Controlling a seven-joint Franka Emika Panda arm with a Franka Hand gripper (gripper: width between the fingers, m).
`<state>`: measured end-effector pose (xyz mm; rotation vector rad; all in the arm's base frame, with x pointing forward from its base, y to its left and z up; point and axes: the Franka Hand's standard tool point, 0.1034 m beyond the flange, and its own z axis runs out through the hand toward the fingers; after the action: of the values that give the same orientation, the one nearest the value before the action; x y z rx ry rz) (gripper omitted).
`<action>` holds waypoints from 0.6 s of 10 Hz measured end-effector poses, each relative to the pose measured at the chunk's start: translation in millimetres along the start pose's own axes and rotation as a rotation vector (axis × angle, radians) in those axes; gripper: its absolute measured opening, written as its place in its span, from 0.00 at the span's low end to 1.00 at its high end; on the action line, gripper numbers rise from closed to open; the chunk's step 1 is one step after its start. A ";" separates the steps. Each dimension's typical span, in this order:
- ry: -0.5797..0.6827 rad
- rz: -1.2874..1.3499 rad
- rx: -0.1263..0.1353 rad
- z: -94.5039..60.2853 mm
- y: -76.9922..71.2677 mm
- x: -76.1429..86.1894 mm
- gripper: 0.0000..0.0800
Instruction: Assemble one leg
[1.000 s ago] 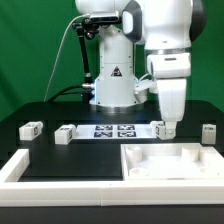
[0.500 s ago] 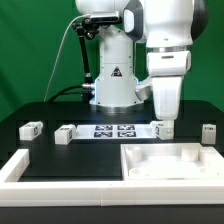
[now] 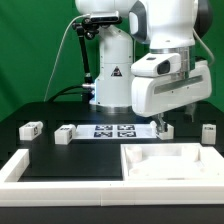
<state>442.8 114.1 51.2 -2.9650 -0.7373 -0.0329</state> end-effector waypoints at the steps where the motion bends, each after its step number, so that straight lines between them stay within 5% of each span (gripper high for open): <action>1: 0.003 0.140 0.007 1.8 -13.0 1.6 0.81; 4: -0.005 0.460 0.025 6.0 -52.9 8.5 0.81; 6: -0.010 0.579 0.035 7.4 -67.0 11.0 0.81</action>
Offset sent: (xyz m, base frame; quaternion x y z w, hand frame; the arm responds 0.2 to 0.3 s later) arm -0.0079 0.0422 -0.0028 -0.0159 0.0056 0.2886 0.9573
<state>421.2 178.8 49.5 -3.0188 0.1378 0.0326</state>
